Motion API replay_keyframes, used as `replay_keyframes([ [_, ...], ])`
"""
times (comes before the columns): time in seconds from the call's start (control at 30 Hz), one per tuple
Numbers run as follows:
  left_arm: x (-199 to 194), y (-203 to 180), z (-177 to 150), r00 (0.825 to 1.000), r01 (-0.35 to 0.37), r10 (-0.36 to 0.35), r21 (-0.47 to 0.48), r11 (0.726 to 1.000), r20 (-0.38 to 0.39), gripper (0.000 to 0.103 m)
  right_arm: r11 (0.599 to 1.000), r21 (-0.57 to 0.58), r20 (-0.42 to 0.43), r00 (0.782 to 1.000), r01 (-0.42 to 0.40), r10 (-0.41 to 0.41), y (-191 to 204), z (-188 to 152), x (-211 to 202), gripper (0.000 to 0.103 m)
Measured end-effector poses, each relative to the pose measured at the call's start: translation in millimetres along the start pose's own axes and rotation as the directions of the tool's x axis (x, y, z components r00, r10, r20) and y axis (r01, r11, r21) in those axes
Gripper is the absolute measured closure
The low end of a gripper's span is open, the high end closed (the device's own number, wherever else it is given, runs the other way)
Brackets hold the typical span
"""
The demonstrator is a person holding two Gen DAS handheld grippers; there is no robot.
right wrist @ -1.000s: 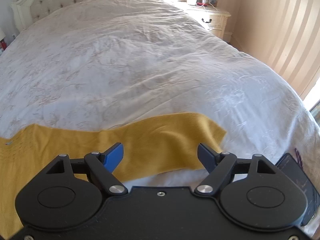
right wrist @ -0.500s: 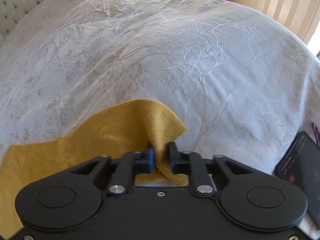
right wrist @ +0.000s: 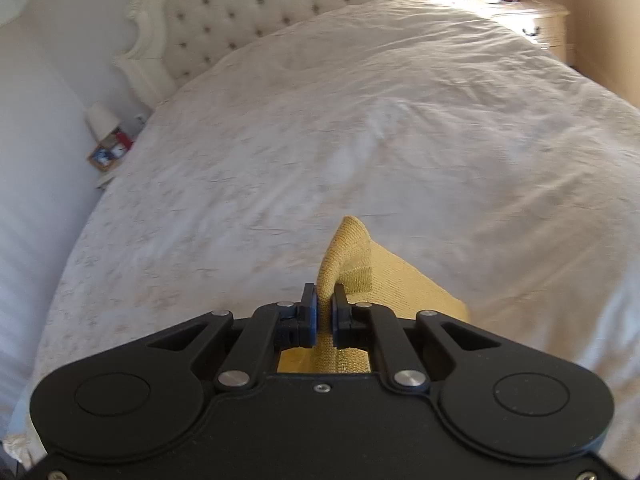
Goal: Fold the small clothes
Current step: 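Grasp the sweater's side edge and sleeve with the right gripper, then fold the side and sleeve across the sweater body, open right gripper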
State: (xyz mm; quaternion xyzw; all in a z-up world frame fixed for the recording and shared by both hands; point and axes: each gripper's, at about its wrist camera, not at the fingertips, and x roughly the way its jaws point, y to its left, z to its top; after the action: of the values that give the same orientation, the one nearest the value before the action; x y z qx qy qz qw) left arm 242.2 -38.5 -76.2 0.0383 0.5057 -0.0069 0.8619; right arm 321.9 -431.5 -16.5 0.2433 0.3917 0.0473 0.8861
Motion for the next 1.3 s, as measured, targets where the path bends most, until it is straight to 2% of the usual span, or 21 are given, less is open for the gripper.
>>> replay_keyframes([
  [0.1,4,27,0,1.0,-0.011,0.011,0.004,1.0,0.003,0.026,0.994,-0.05,-0.038,0.995,-0.098,0.096,64,-12,36,0.089],
  [0.2,10,54,-2,1.0,-0.016,0.016,-0.006,1.0,-0.007,0.026,0.983,-0.089,-0.1,0.983,-0.163,0.154,120,-33,82,0.089],
  [0.33,19,83,-4,0.999,-0.018,0.017,-0.024,1.0,-0.029,0.026,0.967,-0.146,-0.196,0.964,-0.21,0.179,176,-80,142,0.089],
  [0.37,22,89,-4,0.999,-0.02,0.02,-0.026,0.999,-0.033,0.026,0.963,-0.158,-0.221,0.958,-0.22,0.183,186,-92,155,0.087],
  [0.4,24,94,-4,0.999,-0.023,0.022,-0.028,0.999,-0.038,0.026,0.957,-0.166,-0.247,0.949,-0.239,0.195,197,-106,167,0.081],
  [0.47,29,102,-4,0.999,-0.025,0.023,-0.031,0.999,-0.046,0.026,0.944,-0.171,-0.266,0.936,-0.281,0.23,210,-129,181,0.08],
  [0.53,33,106,-5,0.999,-0.02,0.018,-0.032,0.999,-0.05,0.026,0.942,-0.176,-0.277,0.933,-0.286,0.231,216,-144,186,0.067],
  [0.57,35,108,-4,0.999,-0.015,0.013,-0.032,0.999,-0.05,0.026,0.944,-0.179,-0.277,0.935,-0.278,0.223,216,-149,185,0.052],
  [0.6,36,109,-3,0.999,-0.01,0.009,-0.032,0.999,-0.049,0.026,0.947,-0.178,-0.274,0.938,-0.268,0.214,215,-151,182,0.047],
  [0.7,43,108,2,0.999,0.011,-0.012,-0.03,1.0,-0.042,0.026,0.962,-0.161,-0.268,0.948,-0.221,0.173,194,-157,173,0.047],
  [0.8,53,102,11,0.999,0.033,-0.034,-0.026,0.999,-0.026,0.026,0.98,-0.163,-0.242,0.968,-0.116,0.074,159,-160,159,0.047],
  [0.9,68,89,23,0.996,0.087,-0.087,-0.032,0.996,-0.01,0.026,0.984,-0.176,-0.223,0.974,-0.004,-0.036,116,-162,139,0.047],
  [1.03,92,66,35,0.982,0.186,-0.188,-0.06,0.981,-0.025,0.026,0.974,-0.197,-0.229,0.961,0.109,-0.154,69,-164,122,0.047],
  [1.1,105,51,36,0.975,0.216,-0.217,-0.04,0.976,-0.045,0.027,0.954,-0.227,-0.217,0.944,0.198,-0.247,49,-166,120,0.047],
  [1.17,115,35,34,0.98,0.189,-0.188,0.007,0.982,-0.064,0.027,0.942,-0.233,-0.224,0.93,0.241,-0.293,34,-169,121,0.047],
  [1.3,128,18,30,0.982,0.178,-0.173,0.061,0.982,-0.08,0.029,0.95,-0.208,-0.262,0.923,0.231,-0.282,9,-171,128,0.047],
])
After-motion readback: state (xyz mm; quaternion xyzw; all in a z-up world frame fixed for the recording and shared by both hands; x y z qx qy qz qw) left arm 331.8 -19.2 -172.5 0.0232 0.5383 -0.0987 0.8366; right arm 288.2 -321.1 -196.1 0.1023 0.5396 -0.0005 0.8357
